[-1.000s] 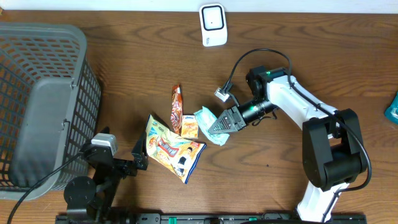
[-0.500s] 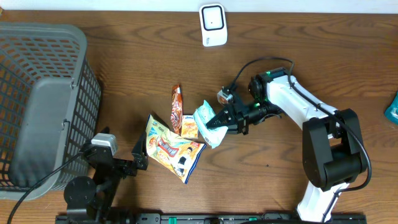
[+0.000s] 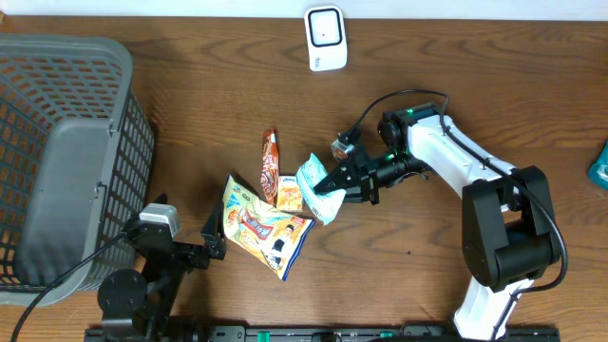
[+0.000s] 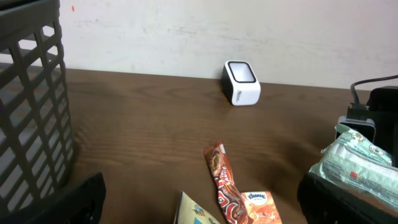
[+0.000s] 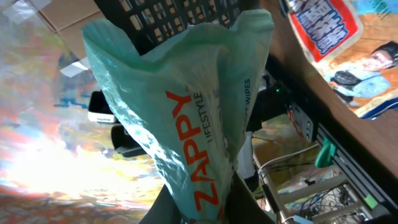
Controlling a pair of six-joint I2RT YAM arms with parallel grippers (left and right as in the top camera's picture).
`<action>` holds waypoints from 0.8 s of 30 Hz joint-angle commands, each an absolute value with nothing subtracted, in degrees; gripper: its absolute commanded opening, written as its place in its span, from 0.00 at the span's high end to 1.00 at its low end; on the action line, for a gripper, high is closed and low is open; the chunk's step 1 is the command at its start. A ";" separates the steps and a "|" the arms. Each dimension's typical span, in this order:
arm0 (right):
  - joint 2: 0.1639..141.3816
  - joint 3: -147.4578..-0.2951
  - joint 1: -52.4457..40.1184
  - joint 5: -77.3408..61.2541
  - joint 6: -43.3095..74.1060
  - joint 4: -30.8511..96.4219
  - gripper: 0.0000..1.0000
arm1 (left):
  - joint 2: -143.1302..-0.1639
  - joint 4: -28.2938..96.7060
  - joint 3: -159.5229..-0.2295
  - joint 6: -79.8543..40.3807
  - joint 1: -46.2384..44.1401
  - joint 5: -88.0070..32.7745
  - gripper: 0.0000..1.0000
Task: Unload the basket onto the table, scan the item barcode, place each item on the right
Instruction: 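Lift the wet wipes pack and raise it toward the scanner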
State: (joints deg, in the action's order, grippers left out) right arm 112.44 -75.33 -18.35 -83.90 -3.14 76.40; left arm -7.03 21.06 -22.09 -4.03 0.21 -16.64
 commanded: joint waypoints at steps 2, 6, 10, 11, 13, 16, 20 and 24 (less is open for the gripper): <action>112.12 -75.92 -18.17 -84.25 -3.53 75.02 0.99 | -6.92 20.99 -21.80 -3.22 0.03 -17.54 0.02; 112.12 -75.92 -18.06 -82.52 -4.40 75.00 0.99 | -6.92 20.99 -21.80 -3.22 0.03 -17.54 0.02; 112.09 -75.92 -18.02 -80.84 -4.49 75.46 0.99 | -6.92 20.99 -21.80 -3.22 0.03 -17.54 0.02; 112.09 -75.92 -18.04 -80.88 -5.34 75.42 0.99 | -6.92 20.99 -21.80 -3.22 0.03 -17.54 0.02; 112.07 -75.92 -18.04 -80.90 -7.55 75.37 0.99 | -6.92 20.99 -21.80 -3.22 0.03 -17.54 0.02; 112.07 -75.94 -18.04 -80.88 -11.46 72.40 0.99 | -6.92 20.99 -21.80 -3.22 0.03 -17.54 0.02; 112.07 -75.94 -18.09 -80.88 -11.46 67.83 0.99 | -6.92 20.99 -21.80 -3.22 0.03 -17.54 0.02; 112.07 -75.96 -18.11 -80.86 -11.42 62.13 0.99 | -6.92 20.99 -21.80 -3.22 0.03 -17.54 0.02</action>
State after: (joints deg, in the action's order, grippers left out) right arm 112.44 -75.33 -18.33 -79.42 -9.69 64.38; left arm -7.03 21.06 -22.09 -4.01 0.21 -16.64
